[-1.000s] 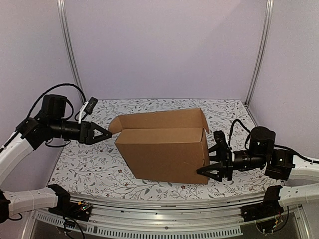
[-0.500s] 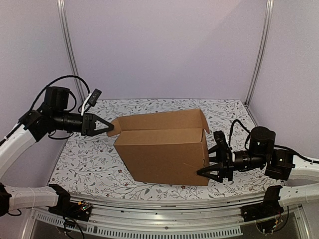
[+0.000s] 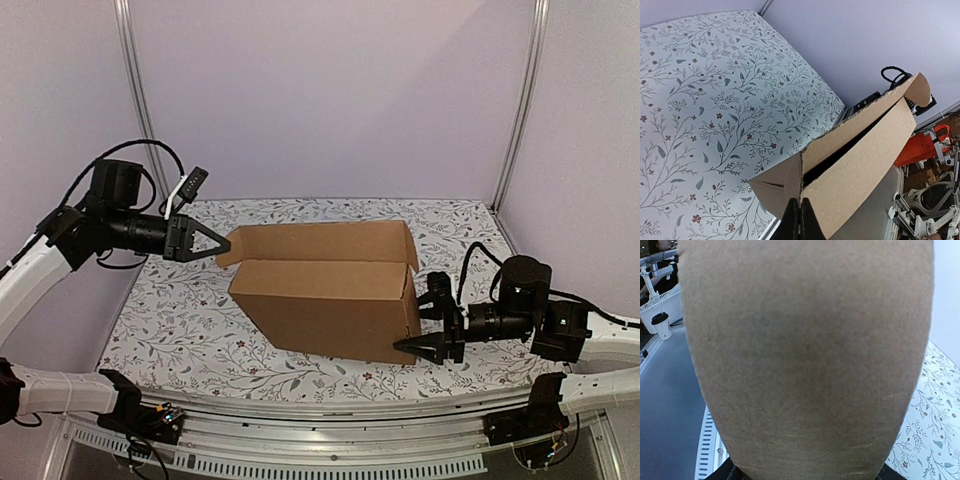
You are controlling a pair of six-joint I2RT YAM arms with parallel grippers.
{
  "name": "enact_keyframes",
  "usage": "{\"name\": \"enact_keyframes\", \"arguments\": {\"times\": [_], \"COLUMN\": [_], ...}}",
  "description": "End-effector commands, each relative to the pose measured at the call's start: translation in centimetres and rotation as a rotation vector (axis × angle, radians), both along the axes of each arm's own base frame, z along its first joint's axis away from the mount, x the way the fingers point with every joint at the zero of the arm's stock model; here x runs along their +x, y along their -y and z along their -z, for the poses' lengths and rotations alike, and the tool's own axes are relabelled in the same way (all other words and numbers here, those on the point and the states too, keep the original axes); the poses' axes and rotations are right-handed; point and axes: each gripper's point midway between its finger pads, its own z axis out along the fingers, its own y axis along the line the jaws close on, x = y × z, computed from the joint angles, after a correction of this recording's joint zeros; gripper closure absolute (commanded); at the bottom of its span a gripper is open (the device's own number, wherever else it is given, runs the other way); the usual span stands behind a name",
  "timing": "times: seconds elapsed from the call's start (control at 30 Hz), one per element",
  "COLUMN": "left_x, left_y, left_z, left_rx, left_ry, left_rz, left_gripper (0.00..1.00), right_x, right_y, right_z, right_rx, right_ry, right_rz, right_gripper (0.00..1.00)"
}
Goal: Fold the paper box
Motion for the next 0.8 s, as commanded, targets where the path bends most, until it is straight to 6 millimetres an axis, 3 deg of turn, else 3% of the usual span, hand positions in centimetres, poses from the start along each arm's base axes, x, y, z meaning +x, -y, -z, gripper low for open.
{"name": "enact_keyframes", "arguments": {"times": [0.0, 0.37, 0.77], "left_x": [-0.3, -1.6, -1.9], "left_y": [1.0, 3.0, 2.8], "left_z": [-0.7, 1.3, 3.9], "left_rx": [-0.013, 0.077, 0.071], "left_ry": [-0.049, -0.056, 0.002], "left_rz": [0.014, -0.009, -0.068], "left_gripper": [1.00, 1.00, 1.00], "right_x": [0.6, 2.0, 2.5], "right_y": [0.1, 0.6, 1.4], "right_z": [0.3, -0.3, -0.9], "right_rx": [-0.066, -0.070, 0.010], "right_ry": [0.139, 0.201, 0.164], "right_rz": [0.017, 0.105, 0.179], "right_gripper": [0.99, 1.00, 0.99]}}
